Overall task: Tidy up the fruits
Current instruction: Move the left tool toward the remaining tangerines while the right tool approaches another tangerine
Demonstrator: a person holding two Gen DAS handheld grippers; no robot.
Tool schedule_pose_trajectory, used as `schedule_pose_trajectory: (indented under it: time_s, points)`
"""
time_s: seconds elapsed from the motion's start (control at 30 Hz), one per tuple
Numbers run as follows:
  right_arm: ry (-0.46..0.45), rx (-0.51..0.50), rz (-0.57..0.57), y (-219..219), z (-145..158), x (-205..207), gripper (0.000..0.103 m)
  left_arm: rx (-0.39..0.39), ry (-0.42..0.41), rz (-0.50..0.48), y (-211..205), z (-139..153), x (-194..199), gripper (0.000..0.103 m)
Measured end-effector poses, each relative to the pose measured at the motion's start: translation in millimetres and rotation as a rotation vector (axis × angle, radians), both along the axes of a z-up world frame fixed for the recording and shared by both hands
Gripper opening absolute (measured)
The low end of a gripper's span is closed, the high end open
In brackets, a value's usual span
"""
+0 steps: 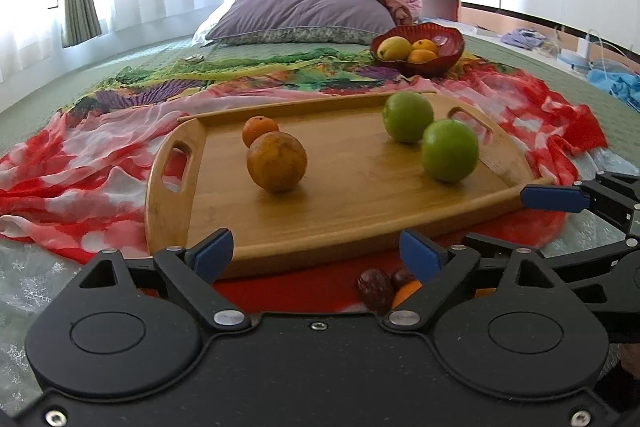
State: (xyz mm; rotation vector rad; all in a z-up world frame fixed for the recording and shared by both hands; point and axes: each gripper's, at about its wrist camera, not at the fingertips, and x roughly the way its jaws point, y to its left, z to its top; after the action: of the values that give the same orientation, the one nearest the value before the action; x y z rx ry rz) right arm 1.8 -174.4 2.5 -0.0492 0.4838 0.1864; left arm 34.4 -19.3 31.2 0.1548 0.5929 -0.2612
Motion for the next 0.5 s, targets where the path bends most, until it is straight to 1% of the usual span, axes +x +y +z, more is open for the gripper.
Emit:
schedule_pose_trajectory:
  time_s: [0.3, 0.5]
  points:
    - [-0.006, -0.019, 0.034, -0.5, -1.9, -18.1, 0.085, -0.023, 0.040, -0.039, 2.1, -0.5, -17.8, 0.092]
    - [0.006, -0.033, 0.082, 4.5, -6.5, -27.5, 0.085, -0.043, 0.078, -0.073, 5.6, -0.8, -25.4, 0.090]
